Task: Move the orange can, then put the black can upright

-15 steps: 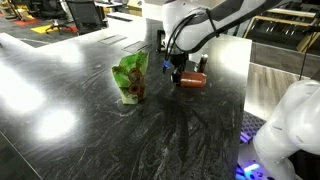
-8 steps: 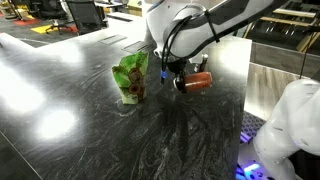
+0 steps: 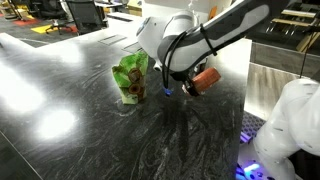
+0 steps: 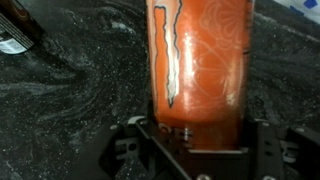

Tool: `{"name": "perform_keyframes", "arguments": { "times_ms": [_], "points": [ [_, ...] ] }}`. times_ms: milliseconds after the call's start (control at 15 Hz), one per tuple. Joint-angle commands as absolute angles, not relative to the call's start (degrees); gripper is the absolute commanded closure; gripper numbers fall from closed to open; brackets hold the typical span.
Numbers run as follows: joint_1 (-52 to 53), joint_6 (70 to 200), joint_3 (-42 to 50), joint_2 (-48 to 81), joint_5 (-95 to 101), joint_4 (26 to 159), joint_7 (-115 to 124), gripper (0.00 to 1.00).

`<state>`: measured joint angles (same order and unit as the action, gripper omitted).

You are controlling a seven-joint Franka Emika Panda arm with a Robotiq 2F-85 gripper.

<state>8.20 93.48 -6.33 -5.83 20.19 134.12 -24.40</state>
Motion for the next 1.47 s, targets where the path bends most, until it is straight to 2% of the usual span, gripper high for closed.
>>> {"name": "perform_keyframes", "arguments": {
  "times_ms": [0,533,1400],
  "points": [
    [9.2,86.6,-7.7,-2.2,24.9,130.2,-29.6,0.53],
    [9.4,82.3,-8.2,3.8,35.5,130.4,-39.9,0.53],
    [9.2,82.1,-9.3,9.0,39.8,130.9,-39.4,0.53]
  ]
}}
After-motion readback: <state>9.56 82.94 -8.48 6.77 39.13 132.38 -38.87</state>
